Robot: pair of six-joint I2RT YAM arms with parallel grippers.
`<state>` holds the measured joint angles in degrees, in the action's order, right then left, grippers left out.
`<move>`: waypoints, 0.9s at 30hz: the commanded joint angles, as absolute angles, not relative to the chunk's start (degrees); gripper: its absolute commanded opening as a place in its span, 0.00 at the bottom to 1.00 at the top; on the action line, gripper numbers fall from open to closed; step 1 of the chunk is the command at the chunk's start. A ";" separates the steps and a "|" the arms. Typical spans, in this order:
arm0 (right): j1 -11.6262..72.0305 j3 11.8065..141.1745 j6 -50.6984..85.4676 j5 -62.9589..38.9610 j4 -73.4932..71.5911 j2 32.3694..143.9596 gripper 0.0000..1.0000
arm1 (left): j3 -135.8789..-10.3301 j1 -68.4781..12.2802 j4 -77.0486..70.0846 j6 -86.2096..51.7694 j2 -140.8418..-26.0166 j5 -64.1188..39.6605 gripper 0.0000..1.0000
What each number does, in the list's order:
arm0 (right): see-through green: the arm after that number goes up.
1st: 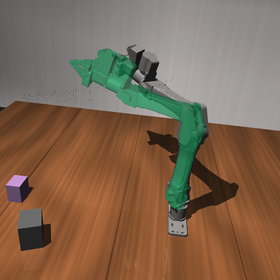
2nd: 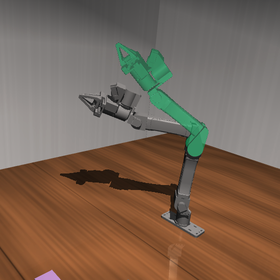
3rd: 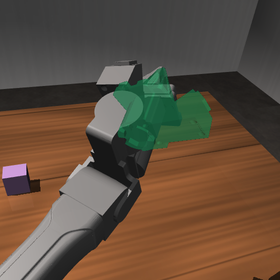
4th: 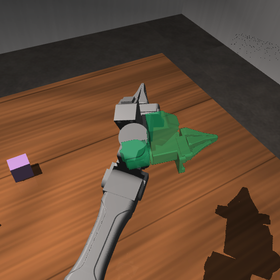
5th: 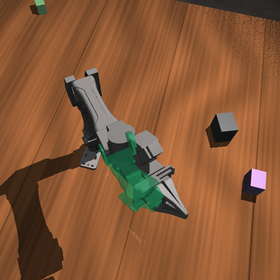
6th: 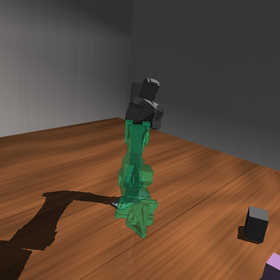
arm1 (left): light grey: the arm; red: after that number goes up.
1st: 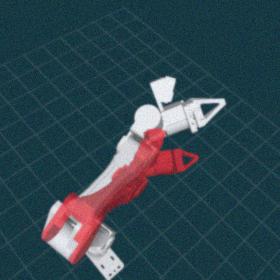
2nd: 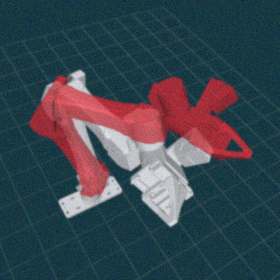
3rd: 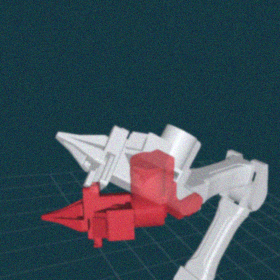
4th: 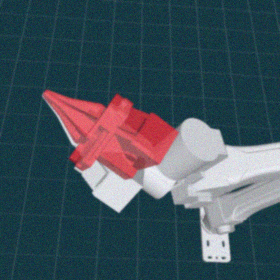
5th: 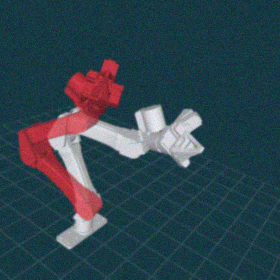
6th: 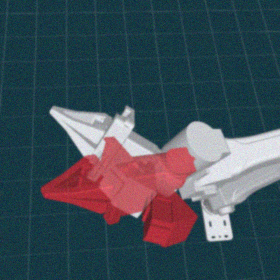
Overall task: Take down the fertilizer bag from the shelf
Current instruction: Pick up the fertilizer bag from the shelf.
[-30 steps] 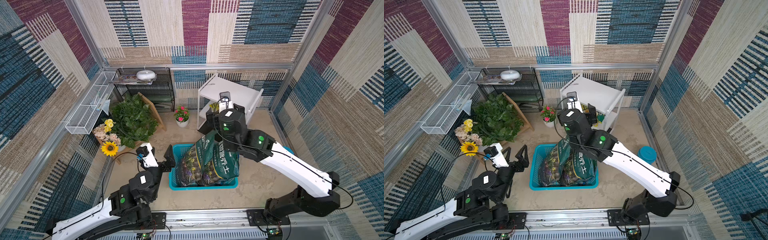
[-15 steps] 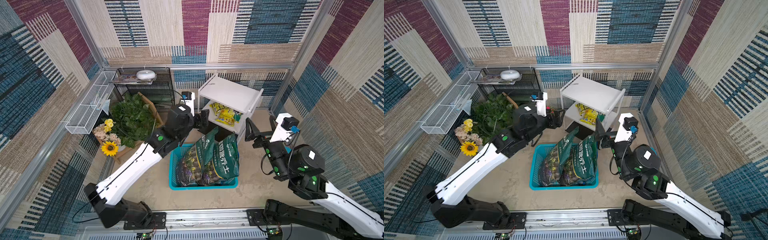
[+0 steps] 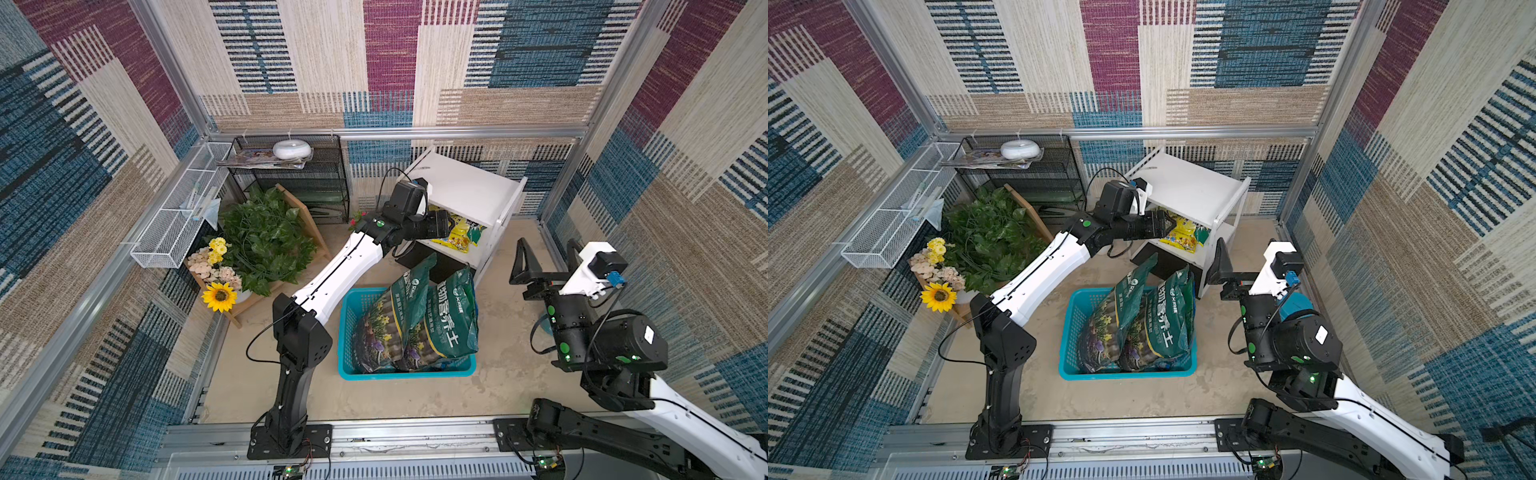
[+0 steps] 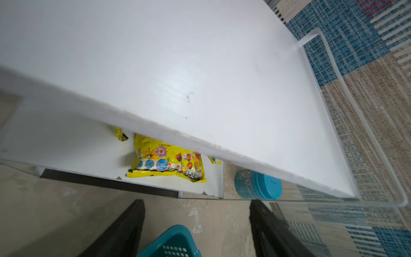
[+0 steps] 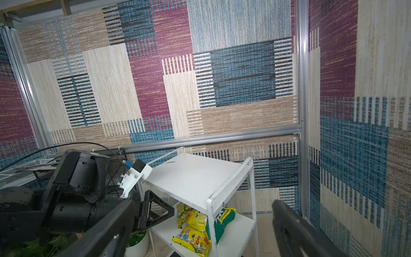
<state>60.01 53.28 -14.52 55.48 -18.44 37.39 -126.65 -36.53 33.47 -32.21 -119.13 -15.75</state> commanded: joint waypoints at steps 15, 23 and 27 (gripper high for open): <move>59.15 52.38 -15.01 55.37 -22.66 37.71 1.00 | -105.97 -38.81 10.33 -51.06 -114.42 -21.32 0.80; 59.03 51.51 -14.08 55.17 -22.46 36.30 1.00 | -99.14 -40.77 2.70 -56.50 -114.47 -21.71 0.79; 59.06 51.63 -14.08 55.20 -22.14 36.21 1.00 | -98.73 -41.82 1.63 -56.18 -113.96 -19.88 0.79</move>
<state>59.02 51.57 -14.57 55.22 -22.00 36.32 -99.02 -41.30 4.25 -55.18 -114.30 -21.02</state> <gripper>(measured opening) 0.997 0.788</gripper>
